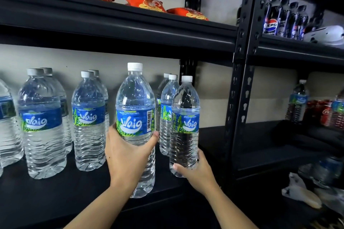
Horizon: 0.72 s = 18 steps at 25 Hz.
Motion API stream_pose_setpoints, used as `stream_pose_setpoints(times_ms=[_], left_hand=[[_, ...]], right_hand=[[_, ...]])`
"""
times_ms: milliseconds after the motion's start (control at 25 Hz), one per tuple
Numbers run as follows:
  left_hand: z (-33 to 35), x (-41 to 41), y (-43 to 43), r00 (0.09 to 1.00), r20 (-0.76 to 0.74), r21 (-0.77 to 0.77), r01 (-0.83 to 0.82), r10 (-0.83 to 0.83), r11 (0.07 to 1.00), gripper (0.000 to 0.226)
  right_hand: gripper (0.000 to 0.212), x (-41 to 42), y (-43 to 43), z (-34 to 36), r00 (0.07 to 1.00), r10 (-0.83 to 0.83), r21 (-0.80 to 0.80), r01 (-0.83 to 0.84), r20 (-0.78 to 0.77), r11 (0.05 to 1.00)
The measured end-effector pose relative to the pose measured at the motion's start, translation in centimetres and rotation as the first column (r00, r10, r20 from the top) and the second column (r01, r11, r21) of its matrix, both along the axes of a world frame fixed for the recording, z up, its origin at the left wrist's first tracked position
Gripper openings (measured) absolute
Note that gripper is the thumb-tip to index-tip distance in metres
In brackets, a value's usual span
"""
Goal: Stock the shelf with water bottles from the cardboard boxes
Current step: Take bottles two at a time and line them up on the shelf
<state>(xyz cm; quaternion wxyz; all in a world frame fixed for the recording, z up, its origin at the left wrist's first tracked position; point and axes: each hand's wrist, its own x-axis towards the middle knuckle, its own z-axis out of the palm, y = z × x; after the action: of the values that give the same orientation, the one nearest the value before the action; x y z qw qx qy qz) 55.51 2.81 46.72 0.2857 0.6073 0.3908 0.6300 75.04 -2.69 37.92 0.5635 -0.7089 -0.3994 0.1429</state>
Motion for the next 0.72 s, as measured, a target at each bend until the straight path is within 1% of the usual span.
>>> stream_pose_setpoints(times_ms=[80,280,360,520,720], left_hand=[[-0.1,0.0,-0.2,1.000,0.005,0.004,-0.001,0.001,1.000,0.084],[-0.2,0.4,-0.5,1.000,0.001,0.009,-0.008,0.008,1.000,0.084],[-0.3,0.6,-0.3,1.000,-0.001,0.009,-0.011,0.011,1.000,0.084],[-0.4,1.0,0.0,1.000,-0.008,-0.002,-0.021,0.021,1.000,0.087],[-0.7,1.3,0.1,0.999,-0.016,0.008,-0.032,0.032,0.999,0.085]], right_hand=[[0.067,0.2,0.1,0.1,1.000,-0.018,-0.044,0.019,0.017,0.999],[0.067,1.2,1.3,1.0,0.999,0.005,-0.102,0.000,0.043,0.995],[0.066,1.8,1.6,0.8,0.999,0.026,-0.134,-0.022,0.029,0.991],[0.077,2.4,2.1,0.4,0.999,0.043,-0.220,-0.036,0.031,0.975],[0.086,2.1,2.1,0.3,0.998,0.027,-0.243,-0.013,0.053,0.970]])
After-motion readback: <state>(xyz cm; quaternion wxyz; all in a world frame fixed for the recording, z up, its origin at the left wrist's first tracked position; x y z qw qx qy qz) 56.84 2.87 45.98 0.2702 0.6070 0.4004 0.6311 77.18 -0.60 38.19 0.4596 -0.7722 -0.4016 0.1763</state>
